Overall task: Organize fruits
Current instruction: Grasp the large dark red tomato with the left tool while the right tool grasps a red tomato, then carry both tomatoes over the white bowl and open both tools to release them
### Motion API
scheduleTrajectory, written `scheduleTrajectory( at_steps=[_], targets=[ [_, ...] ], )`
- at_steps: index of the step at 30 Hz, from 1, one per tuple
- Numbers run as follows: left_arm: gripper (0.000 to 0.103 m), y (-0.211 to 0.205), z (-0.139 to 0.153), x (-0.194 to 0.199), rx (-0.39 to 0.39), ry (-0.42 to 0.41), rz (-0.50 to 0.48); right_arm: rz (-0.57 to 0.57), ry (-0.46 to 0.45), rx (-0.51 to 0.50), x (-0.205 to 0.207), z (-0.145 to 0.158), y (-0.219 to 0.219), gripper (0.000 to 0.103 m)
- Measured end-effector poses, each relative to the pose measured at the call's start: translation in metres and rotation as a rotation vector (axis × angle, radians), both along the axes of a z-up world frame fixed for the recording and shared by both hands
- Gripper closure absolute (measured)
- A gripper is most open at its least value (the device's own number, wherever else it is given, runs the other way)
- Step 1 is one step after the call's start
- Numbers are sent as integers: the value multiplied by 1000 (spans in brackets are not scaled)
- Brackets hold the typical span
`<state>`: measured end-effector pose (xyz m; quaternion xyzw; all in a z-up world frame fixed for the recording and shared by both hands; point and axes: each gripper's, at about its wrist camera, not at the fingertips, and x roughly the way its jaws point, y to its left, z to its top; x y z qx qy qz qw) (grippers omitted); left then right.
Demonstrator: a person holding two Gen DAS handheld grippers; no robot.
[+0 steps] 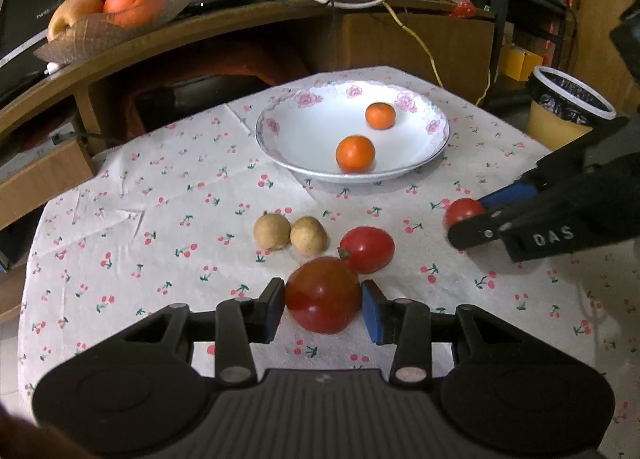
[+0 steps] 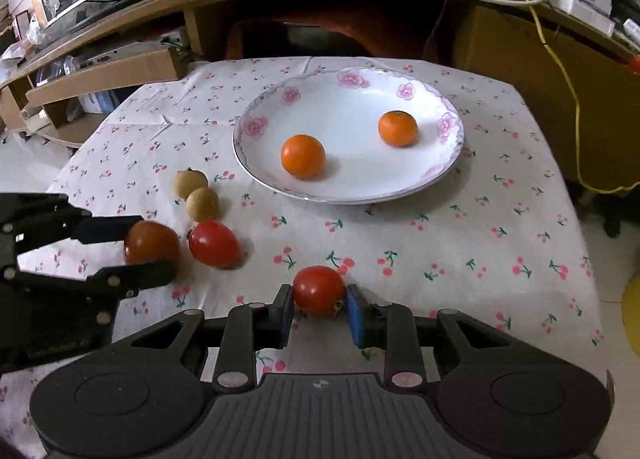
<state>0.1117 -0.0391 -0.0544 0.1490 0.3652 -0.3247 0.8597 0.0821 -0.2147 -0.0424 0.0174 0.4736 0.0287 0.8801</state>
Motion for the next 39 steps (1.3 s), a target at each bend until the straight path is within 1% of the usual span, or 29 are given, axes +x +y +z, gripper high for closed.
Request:
scheduleTrajectory(
  at_steps=[2,3,10,12,14,18,21,28,34,39],
  targets=[
    [56,-3,-6,-1,29,-4,-4,22,-16,-17,-1,-2,4,73],
    [56,-2,-7,-2,23,-18,-5,26,-21,-18,0,-2,5,72],
    [56,-10,-6,3,26,-23,6,44,-38,-1,3,-3,1,70],
    [56,-11,-6,4,26,-21,15,46,-38,2,1,-2,-1,71],
    [56,-13,-5,5,27,-18,22,58,-32,-4,-1,-2,0,76],
    [58,-16,-3,4,33,-24,26,67,-29,-11,-5,0,1,76],
    [58,-13,3,5,7,-7,44,55,-32,-3,-5,2,-2,77],
    [58,-21,25,12,-44,-33,70,33,-92,29,4,21,-6,77],
    [58,-39,33,30,-34,-64,85,6,-129,32,23,29,-15,77],
    [58,-58,36,45,-20,-83,83,-7,-144,18,37,31,-21,77]
  ],
)
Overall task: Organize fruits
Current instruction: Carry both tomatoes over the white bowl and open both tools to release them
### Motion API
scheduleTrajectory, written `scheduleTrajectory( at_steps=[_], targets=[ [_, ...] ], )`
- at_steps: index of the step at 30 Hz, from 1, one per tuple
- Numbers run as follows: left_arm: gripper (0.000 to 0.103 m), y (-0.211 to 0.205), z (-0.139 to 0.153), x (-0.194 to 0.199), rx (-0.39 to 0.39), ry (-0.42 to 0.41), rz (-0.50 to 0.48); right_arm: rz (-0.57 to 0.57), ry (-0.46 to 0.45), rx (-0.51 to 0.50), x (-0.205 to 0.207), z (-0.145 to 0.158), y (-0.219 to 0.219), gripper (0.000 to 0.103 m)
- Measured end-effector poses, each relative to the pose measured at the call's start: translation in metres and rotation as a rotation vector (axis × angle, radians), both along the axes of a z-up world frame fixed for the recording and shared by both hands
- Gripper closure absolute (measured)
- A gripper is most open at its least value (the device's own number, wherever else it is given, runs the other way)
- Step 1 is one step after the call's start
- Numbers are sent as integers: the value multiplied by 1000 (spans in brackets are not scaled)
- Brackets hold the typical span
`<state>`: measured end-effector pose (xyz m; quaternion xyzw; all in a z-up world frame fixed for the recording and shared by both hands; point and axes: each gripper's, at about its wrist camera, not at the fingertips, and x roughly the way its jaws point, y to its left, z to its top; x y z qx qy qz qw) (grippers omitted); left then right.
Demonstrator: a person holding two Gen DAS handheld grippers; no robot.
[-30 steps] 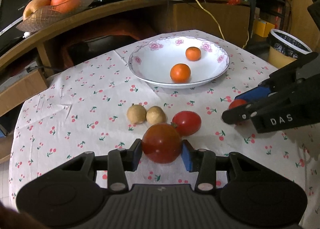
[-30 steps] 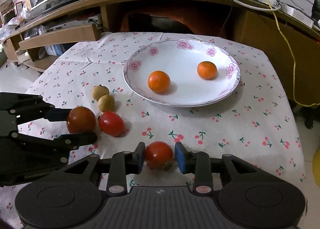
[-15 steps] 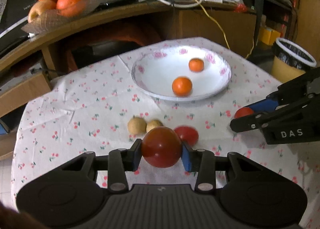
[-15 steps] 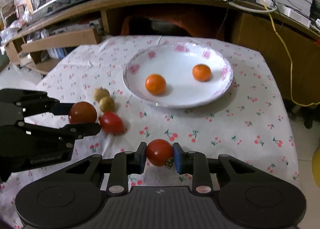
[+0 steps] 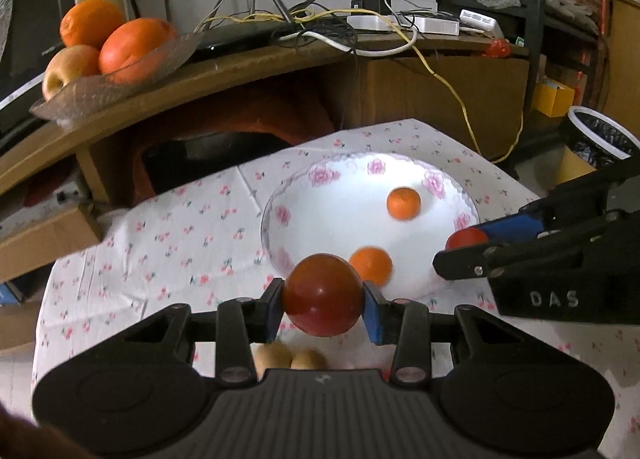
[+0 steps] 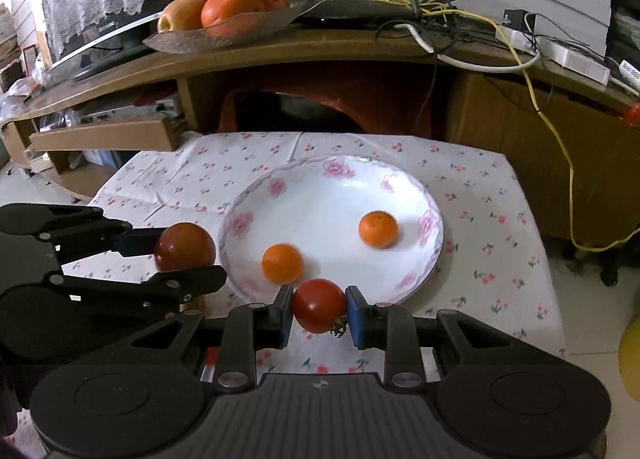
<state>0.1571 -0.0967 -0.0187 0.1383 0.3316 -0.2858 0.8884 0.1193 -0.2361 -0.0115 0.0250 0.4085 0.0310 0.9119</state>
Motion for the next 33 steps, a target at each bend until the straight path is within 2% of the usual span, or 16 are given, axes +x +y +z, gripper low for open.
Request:
scheduleTrajectory(
  at_steps=[10,27,33],
  targets=[
    [58,-17,-9,17,44,-1,0,-7,12,-22,25,-9,-9,77],
    [57,-21,-10,34,16,8,30,-24,40,-15,41,-22,-17,74],
    [57,-21,-10,36,16,13,41,-31,24,-8,42,-20,-19,72]
  ],
)
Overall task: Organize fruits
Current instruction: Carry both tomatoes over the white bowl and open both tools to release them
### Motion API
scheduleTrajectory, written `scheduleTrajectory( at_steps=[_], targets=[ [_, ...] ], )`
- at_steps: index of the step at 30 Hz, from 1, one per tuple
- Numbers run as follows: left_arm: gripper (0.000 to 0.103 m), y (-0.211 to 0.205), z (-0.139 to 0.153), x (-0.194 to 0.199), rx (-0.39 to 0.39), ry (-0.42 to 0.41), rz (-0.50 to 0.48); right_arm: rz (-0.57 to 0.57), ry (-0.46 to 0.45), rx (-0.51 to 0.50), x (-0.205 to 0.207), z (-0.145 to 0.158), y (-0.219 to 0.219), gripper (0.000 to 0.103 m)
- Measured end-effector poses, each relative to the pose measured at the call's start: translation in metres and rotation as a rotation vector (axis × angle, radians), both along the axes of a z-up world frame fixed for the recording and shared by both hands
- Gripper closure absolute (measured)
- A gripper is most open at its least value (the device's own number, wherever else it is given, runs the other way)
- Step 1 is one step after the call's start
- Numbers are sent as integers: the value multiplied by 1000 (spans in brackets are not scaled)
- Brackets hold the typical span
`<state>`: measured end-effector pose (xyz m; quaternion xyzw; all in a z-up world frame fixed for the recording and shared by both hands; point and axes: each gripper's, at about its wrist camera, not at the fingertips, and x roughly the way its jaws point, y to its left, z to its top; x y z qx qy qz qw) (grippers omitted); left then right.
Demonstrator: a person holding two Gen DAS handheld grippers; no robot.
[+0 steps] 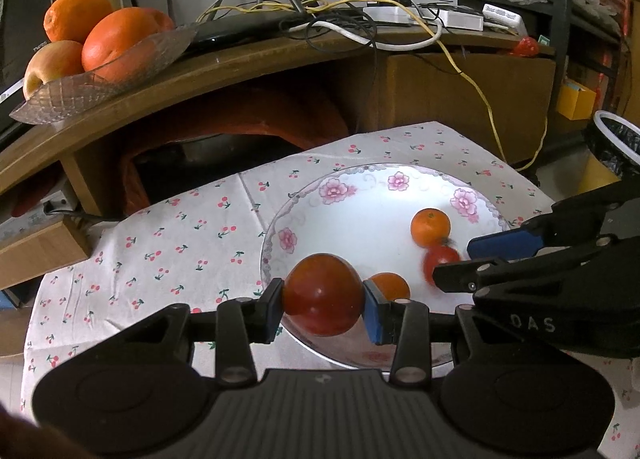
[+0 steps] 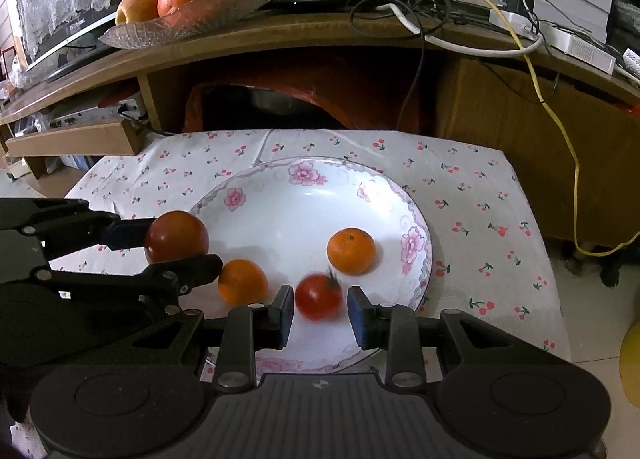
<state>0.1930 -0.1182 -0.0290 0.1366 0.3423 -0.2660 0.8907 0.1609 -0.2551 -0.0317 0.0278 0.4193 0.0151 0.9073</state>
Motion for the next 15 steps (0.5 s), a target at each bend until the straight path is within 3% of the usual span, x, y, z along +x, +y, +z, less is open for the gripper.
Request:
scheduleTrajectory(
  at_steps=[15],
  targets=[
    [56,-1,0,4,-9,7,22,-22,-12,12,-4,3,-6,68]
  ],
)
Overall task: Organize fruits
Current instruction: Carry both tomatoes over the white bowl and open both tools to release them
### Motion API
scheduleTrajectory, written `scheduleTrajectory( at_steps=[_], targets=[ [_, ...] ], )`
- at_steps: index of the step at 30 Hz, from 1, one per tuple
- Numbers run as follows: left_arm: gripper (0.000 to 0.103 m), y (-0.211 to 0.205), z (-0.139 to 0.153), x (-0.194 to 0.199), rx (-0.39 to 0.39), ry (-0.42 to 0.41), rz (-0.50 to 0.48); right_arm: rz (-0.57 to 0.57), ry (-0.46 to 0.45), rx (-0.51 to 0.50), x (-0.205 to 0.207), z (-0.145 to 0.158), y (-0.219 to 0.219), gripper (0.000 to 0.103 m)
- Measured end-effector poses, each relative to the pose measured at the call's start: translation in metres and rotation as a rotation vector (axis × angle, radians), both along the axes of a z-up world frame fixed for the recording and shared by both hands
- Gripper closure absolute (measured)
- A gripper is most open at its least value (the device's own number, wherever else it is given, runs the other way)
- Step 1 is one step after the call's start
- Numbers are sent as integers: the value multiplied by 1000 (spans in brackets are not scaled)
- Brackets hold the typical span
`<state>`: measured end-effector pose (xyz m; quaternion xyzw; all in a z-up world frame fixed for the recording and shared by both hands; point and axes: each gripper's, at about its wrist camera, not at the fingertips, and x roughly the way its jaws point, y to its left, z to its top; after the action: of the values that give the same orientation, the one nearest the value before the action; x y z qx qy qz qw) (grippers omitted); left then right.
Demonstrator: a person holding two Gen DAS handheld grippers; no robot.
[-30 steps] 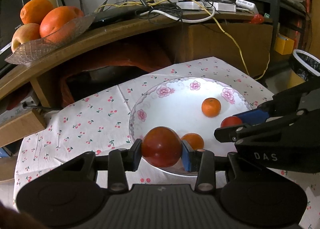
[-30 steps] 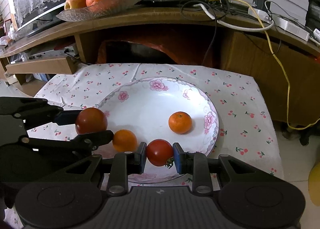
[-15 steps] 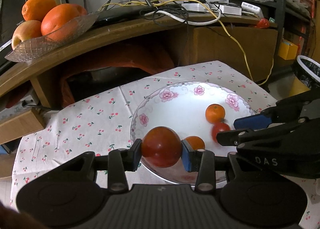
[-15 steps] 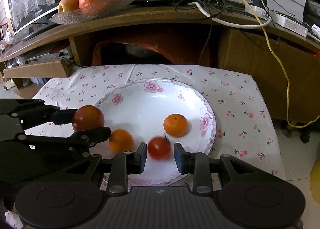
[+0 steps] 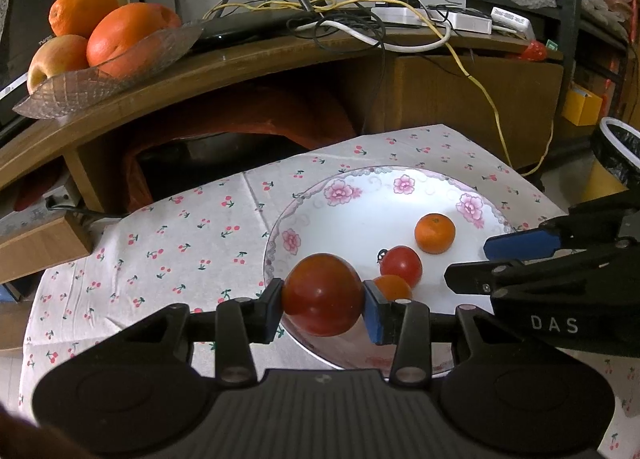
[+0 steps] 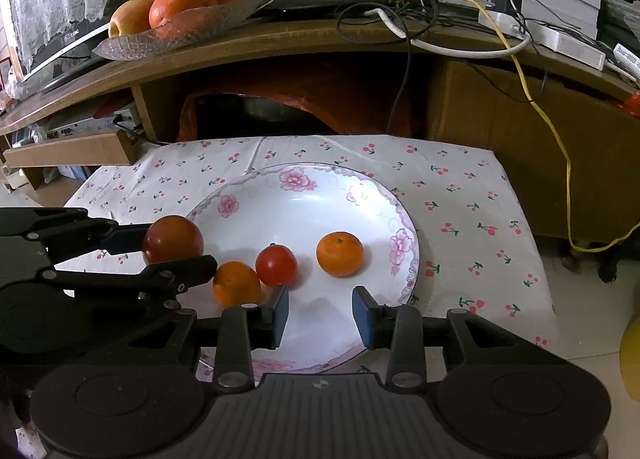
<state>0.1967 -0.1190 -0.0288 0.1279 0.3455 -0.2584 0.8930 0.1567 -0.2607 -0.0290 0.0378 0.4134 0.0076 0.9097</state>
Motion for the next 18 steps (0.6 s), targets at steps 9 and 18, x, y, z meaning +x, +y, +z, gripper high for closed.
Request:
scheduleTrajectory(
  at_steps=[9,18],
  targets=[
    [49,3,12,-1,-35,-38,10,-7,-5,12,-2,3,-3,67],
    [49,28,28,-4,-58,-57,64,22,-31,42,-18,16,3,64]
  ],
)
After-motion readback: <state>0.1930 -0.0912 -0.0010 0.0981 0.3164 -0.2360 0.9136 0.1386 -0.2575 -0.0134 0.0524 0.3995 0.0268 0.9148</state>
